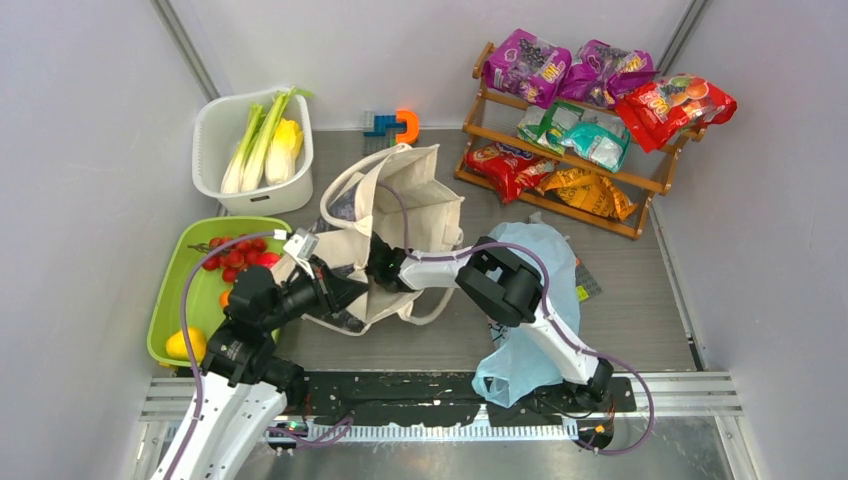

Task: Untie the knot of the grocery bags and take out the mixed food
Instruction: Pick up the fake candies from the takeout bag.

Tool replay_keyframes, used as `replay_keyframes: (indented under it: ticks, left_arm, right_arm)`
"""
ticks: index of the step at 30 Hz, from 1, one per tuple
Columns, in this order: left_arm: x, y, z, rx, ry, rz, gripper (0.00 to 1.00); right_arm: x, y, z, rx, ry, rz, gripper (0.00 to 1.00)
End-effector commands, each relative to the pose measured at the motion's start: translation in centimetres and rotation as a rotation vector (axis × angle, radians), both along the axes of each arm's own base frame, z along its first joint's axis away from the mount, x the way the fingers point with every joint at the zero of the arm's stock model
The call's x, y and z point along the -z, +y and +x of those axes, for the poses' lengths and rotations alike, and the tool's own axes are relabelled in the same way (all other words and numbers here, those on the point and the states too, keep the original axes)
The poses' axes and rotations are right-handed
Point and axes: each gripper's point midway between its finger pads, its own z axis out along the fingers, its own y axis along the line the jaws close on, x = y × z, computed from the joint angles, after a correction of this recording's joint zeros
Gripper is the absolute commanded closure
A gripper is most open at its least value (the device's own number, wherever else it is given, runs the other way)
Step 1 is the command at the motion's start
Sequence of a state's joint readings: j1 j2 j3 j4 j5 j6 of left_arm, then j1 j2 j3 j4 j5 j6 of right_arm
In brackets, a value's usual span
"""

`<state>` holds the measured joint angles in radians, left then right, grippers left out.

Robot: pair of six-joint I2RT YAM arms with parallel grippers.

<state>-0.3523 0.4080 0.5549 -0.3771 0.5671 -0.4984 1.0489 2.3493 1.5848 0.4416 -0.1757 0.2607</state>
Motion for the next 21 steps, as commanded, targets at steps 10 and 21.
replay_keyframes:
  ticks: [10,21]
  left_arm:
    - [-1.7,-0.1,-0.3,0.027,-0.066,-0.001,1.00]
    - [-2.3,0.0,-0.7,0.011,-0.080,-0.039,1.00]
  right_arm:
    - [8.0,-0.6,-10.8,-0.319,0.037,-0.350,0.06]
    - [10.2,-1.7,-9.1,-0.152,0.043,-0.485,0.89]
